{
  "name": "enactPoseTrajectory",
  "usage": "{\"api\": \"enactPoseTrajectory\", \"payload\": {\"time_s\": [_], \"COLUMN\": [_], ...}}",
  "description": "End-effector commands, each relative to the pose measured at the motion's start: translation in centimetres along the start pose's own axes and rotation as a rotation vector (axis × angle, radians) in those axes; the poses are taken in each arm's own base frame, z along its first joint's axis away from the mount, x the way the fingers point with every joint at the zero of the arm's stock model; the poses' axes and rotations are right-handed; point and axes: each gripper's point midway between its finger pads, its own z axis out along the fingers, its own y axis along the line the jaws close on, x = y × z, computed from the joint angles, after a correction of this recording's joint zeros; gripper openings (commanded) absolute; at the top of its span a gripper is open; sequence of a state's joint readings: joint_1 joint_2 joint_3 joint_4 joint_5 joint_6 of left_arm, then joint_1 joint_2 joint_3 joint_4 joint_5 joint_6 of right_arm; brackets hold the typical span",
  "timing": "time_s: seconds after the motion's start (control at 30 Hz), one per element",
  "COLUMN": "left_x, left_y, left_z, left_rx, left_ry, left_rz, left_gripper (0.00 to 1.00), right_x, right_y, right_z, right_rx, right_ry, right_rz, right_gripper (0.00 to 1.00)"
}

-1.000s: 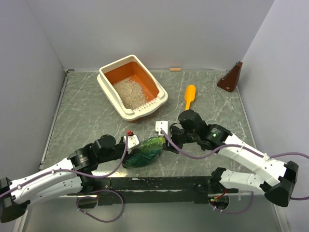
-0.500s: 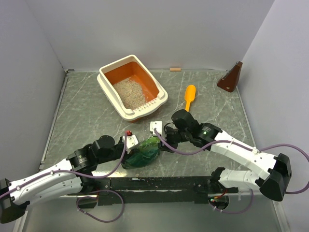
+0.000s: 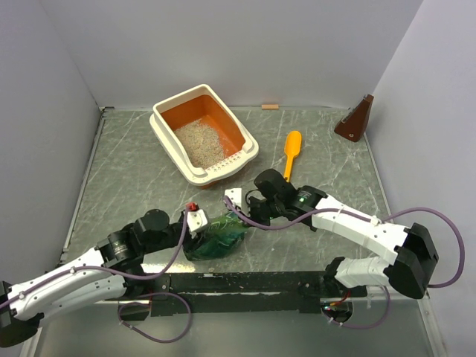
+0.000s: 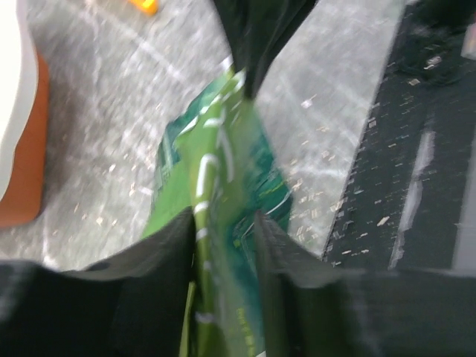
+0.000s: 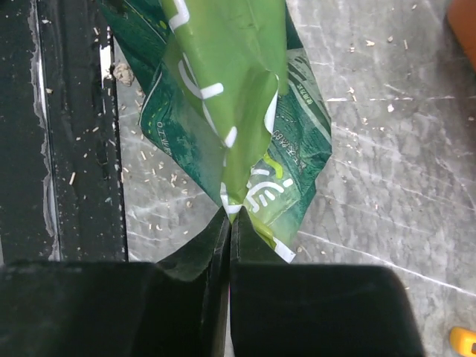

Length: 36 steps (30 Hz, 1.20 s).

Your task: Fill the litter box with clean litter

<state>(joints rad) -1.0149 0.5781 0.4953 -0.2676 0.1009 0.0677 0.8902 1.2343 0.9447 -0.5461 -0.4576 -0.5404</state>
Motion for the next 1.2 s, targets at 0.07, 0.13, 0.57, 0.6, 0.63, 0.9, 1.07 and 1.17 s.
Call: {"api": "enactPoseTrajectory", "payload": {"time_s": [0.07, 0.13, 0.57, 0.6, 0.63, 0.9, 1.07, 1.17], "left_x": [-4.8, -4.4, -1.1, -0.8, -0.6, -0.5, -0.7, -1.0], "left_y": [-2.8, -3.3, -1.9, -1.4, -1.0, 2.6, 2.4, 2.3], "left_z": [-0.1, 0.5, 3.7, 3.8, 3.9, 2.6, 1.7, 1.0], "left_rx": [0.188, 0.223, 0.179, 0.155, 0.129, -0.084, -0.090, -0.089], "left_ry": [-0.113, -0.086, 0.075, 0.089, 0.103, 0.077, 0.034, 0.008], "left_rz": [0.079, 0.085, 0.113, 0.113, 0.113, 0.140, 0.121, 0.110], "left_gripper": [0.52, 0.53, 0.33, 0.21, 0.08, 0.01, 0.01, 0.01], "right_x": [-1.9, -2.3, -3.0, -3.0, -2.9, -1.6, -0.1, 0.5], "right_y": [0.4, 0.5, 1.8, 1.9, 1.9, 2.4, 2.1, 1.7], "right_z": [-0.8, -1.2, -3.0, -3.2, -3.3, -5.4, -5.8, -6.0], "right_rx": [-0.029, -0.027, -0.046, -0.045, -0.041, 0.013, 0.048, 0.065], "right_ry": [-0.045, -0.060, -0.111, -0.110, -0.105, -0.077, -0.061, -0.051], "right_rz": [-0.017, -0.029, -0.064, -0.064, -0.063, -0.062, -0.042, -0.017], "right_gripper": [0.00, 0.00, 0.00, 0.00, 0.00, 0.00, 0.00, 0.00]}}
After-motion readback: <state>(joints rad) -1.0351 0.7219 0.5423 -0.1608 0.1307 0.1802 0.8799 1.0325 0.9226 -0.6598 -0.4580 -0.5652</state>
